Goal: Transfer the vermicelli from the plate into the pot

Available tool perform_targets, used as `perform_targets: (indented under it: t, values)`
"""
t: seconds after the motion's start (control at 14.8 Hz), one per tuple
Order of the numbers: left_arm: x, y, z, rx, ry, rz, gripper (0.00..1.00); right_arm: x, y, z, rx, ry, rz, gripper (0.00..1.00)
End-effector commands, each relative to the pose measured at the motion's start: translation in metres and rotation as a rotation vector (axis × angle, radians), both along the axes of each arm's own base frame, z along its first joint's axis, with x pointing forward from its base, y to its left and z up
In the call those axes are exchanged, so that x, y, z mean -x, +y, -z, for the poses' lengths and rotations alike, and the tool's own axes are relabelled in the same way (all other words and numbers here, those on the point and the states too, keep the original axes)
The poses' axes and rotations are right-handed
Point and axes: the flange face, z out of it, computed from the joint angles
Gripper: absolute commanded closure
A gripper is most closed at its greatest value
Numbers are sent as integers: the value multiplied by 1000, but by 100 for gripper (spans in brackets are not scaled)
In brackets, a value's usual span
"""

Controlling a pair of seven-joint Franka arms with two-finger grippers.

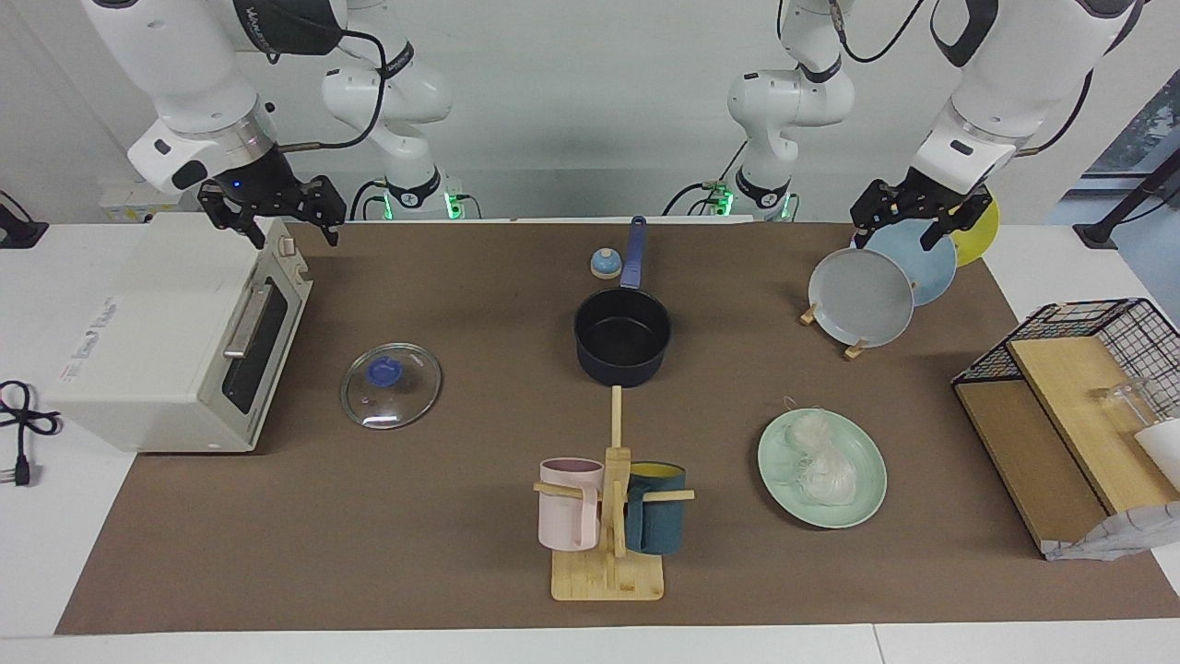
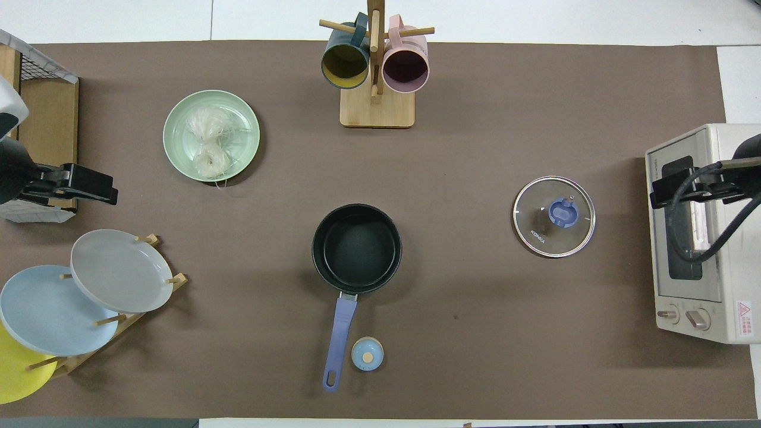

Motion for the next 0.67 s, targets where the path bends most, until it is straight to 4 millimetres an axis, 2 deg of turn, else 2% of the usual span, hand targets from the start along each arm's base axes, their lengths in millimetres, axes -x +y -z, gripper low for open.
perform_targets:
  t: [0.0, 0.13, 0.34, 0.47, 0.61]
  values:
    - [-15, -6, 17, 26, -2, -13, 0, 1, 5, 9, -17, -51, -8, 0]
    - [-32, -9, 36, 32, -18, -16, 0, 1, 19, 31, -23, -100, -35, 0]
    - [-70, -14, 93, 29, -15, -19, 0, 1, 43, 87, -38, -106, -64, 0]
    - [-93, -18, 134, 27, -23, -12, 0, -8, 43, 138, -39, -112, -68, 0]
    - [-108, -31, 171, 23, -38, 12, 0, -9, 40, 188, -39, -110, -71, 0]
